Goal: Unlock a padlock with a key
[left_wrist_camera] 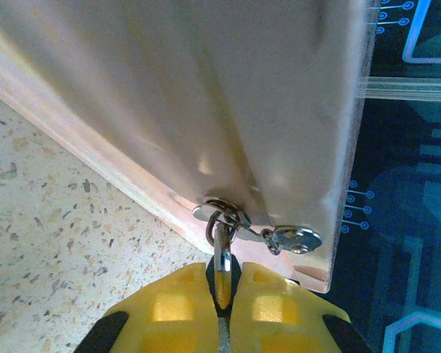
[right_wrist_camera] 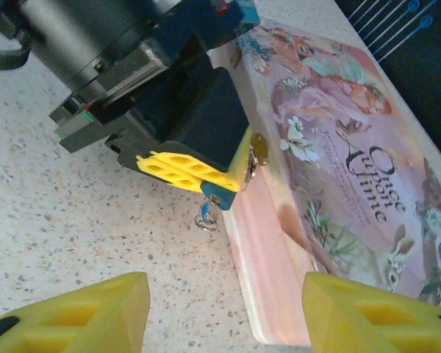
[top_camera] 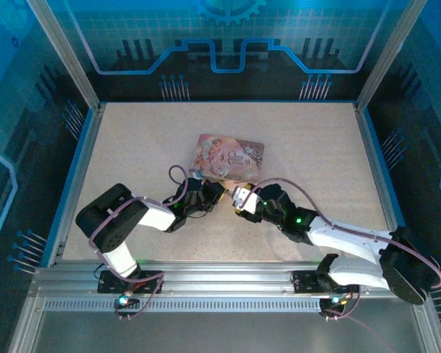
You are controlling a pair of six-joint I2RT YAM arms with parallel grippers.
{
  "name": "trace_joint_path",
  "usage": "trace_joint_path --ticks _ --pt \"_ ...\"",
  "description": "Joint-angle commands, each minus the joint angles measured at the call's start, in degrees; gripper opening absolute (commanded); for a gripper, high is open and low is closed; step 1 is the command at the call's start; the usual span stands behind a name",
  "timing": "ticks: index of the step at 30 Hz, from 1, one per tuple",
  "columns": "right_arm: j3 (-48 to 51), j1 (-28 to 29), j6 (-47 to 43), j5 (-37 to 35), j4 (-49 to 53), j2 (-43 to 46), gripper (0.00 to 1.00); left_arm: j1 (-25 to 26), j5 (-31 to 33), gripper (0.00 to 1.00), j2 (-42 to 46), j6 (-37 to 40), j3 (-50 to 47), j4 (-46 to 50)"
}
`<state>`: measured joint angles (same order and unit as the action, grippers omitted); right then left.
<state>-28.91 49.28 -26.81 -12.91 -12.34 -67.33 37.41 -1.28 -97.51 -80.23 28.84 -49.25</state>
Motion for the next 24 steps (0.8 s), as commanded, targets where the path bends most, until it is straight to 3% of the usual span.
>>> trace_joint_path --ticks 1,8,24 --pt "0.4 3.6 -9.7 -8.5 -6.1 -3.9 0.59 0.4 -0.7 0.0 2.4 -1.0 2.1 0.4" --pt "-1.0 5.2 -11.1 -11.4 -12.1 -11.8 0.58 0.4 -0.6 0.0 3.3 -1.5 2.4 0.9" --pt "-3.9 0.4 -9.9 -4.1 -14.3 -18.4 0.41 0.4 -1.4 0.0 3.7 -2.6 3.2 0.0"
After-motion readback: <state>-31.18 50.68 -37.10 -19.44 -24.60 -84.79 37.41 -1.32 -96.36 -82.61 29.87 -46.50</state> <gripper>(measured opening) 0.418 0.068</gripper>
